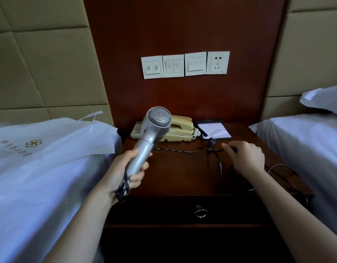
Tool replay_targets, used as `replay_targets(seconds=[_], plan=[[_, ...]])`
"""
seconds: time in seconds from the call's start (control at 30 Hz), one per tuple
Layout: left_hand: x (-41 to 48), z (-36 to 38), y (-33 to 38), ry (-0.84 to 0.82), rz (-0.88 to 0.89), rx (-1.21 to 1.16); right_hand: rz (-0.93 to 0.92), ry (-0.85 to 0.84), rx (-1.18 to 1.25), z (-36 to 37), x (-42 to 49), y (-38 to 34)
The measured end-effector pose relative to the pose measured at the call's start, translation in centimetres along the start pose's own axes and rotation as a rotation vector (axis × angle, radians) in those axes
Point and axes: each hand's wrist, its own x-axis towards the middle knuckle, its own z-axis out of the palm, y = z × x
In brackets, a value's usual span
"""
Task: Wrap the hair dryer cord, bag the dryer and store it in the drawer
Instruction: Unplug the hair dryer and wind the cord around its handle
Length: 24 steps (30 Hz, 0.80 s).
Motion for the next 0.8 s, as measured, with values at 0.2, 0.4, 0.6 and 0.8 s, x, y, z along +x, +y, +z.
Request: replay_targets(seconds=[0.2, 0.4, 0.6, 0.8], plan=[[-0.3, -2.0, 0.1, 0.351, 0.187, 0.230, -0.465, -0.091, 0.028, -1.5, -0.6, -2.2], [-0.5, -1.7, 0.2, 0.436, 0.256, 0.210, -0.650, -0.041, -0.204, -0.4, -1.4, -3.8], [-1.4, 1.6, 0.7, 0.291, 0.249, 0.149, -0.443, -0.135, -0.548, 0.2, -2.7, -7.2], [-1.6, 2.9, 0.6, 0.242, 0.264, 0.135, -0.383, -0.594, 0.279, 0.8, -3.6, -8.8]])
